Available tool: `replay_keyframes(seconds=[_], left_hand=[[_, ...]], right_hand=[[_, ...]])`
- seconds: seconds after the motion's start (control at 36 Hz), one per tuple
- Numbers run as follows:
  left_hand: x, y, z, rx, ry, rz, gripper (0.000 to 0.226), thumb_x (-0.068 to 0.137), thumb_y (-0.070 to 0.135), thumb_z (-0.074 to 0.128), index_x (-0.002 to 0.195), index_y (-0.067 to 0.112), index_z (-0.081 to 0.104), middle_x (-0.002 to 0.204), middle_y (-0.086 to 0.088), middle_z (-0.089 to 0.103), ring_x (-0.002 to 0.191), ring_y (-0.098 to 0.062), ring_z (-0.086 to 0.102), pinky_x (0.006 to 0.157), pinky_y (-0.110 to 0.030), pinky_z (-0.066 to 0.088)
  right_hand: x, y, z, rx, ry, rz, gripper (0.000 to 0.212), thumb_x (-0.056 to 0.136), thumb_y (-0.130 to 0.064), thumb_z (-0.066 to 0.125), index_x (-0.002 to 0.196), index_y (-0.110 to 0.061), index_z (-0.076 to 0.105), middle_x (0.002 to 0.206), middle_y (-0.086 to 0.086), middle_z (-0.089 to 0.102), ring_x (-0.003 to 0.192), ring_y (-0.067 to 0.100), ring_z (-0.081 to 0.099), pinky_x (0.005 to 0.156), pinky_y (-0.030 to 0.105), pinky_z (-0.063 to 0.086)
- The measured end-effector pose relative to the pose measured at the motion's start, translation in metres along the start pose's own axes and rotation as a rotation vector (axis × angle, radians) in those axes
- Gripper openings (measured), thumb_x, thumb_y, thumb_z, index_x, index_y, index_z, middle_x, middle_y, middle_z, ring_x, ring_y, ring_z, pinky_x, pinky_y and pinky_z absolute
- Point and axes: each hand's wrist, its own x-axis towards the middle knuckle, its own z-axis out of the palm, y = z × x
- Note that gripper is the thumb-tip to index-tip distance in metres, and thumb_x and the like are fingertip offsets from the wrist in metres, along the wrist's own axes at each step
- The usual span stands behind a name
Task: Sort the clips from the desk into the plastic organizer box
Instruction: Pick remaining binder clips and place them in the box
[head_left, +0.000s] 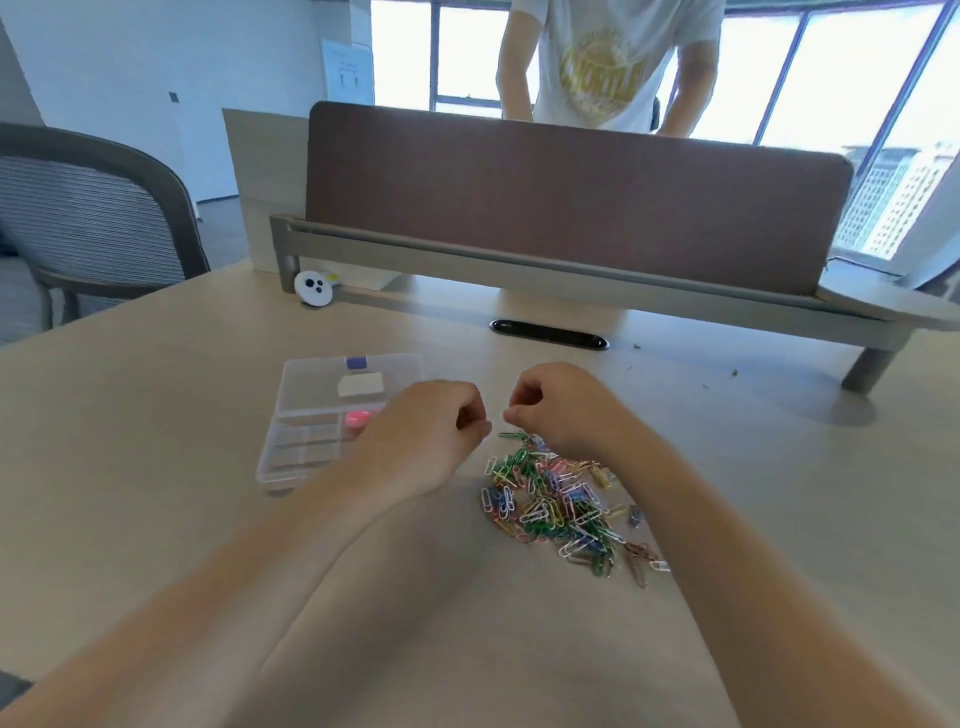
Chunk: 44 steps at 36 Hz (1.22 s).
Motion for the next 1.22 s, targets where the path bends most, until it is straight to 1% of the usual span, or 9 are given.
replay_keyframes(seconds=[0.17,0.28,0.42,0.56,0.69,0.83,1.0,1.14,1.22], left_hand=[[0.009,0.030,0.020,-0.044,-0.030,0.075,0.011,0.094,0.029,0.055,0.085,0.026,0.059,0.084,0.011,0.059,0.076,-0.006,0.054,0.060,-0.017,0.034],[0.018,0.050,0.032,-0.085,-0.066,0.087,0.008,0.094,0.029,0.055,0.090,0.025,0.060,0.088,0.010,0.061,0.079,-0.004,0.055,0.064,-0.019,0.038],[0.031,0.066,0.049,-0.099,-0.113,0.088,0.008,0.095,0.031,0.053,0.093,0.027,0.060,0.090,0.012,0.062,0.078,0.000,0.055,0.063,-0.017,0.039],[0.050,0.079,0.066,-0.071,-0.143,0.104,0.011,0.096,0.029,0.052,0.098,0.026,0.063,0.096,0.011,0.063,0.084,-0.004,0.057,0.071,-0.020,0.044],[0.074,0.087,0.085,-0.037,-0.177,0.118,0.020,0.097,0.026,0.050,0.110,0.020,0.065,0.108,0.004,0.064,0.093,-0.012,0.059,0.086,-0.033,0.052],[0.102,0.091,0.109,0.040,-0.193,0.144,0.033,0.097,0.016,0.049,0.128,0.017,0.058,0.128,-0.002,0.054,0.107,-0.018,0.057,0.092,-0.031,0.048],[0.125,0.093,0.136,0.146,-0.262,0.189,0.054,0.090,0.000,0.052,0.140,0.020,0.048,0.140,-0.001,0.047,0.124,-0.021,0.049,0.104,-0.033,0.041],[0.129,0.092,0.146,0.210,-0.285,0.218,0.050,0.091,0.000,0.050,0.138,0.017,0.050,0.134,-0.006,0.049,0.123,-0.024,0.046,0.105,-0.036,0.039],[0.129,0.092,0.148,0.194,-0.273,0.198,0.040,0.091,0.001,0.054,0.127,0.016,0.061,0.123,-0.006,0.052,0.114,-0.025,0.051,0.097,-0.034,0.044]], right_hand=[[-0.025,0.040,-0.018,-0.014,0.033,0.114,0.015,0.092,-0.024,0.062,0.095,-0.012,0.070,0.090,0.000,0.066,0.082,0.016,0.060,0.074,0.028,0.047],[-0.034,0.064,-0.026,-0.024,0.053,0.178,0.012,0.092,-0.022,0.062,0.093,-0.012,0.069,0.086,-0.002,0.064,0.076,0.015,0.060,0.062,0.022,0.044],[-0.041,0.091,-0.029,-0.002,0.059,0.243,0.010,0.091,-0.019,0.063,0.083,-0.014,0.067,0.082,-0.002,0.062,0.066,0.009,0.052,0.057,0.020,0.040],[-0.036,0.121,-0.032,-0.017,0.072,0.337,0.010,0.092,-0.021,0.060,0.084,-0.019,0.066,0.090,0.000,0.068,0.078,0.016,0.062,0.069,0.030,0.052],[-0.027,0.143,-0.030,-0.014,0.080,0.392,0.009,0.089,-0.019,0.060,0.083,-0.022,0.066,0.088,-0.002,0.067,0.079,0.016,0.062,0.068,0.031,0.052],[-0.011,0.158,-0.029,-0.008,0.055,0.409,0.011,0.089,-0.018,0.060,0.080,-0.024,0.064,0.092,0.000,0.068,0.082,0.019,0.063,0.072,0.032,0.054],[0.004,0.174,-0.026,-0.038,0.017,0.394,0.011,0.090,-0.017,0.061,0.093,-0.017,0.072,0.098,0.004,0.069,0.087,0.022,0.064,0.079,0.036,0.056],[0.009,0.178,-0.021,-0.069,-0.027,0.413,0.015,0.085,-0.026,0.064,0.083,-0.013,0.071,0.083,0.005,0.068,0.077,0.024,0.064,0.067,0.032,0.054],[0.007,0.177,-0.024,-0.111,-0.072,0.456,0.038,0.084,-0.039,0.066,0.061,-0.011,0.054,0.061,0.004,0.049,0.062,0.025,0.052,0.050,0.027,0.038]])
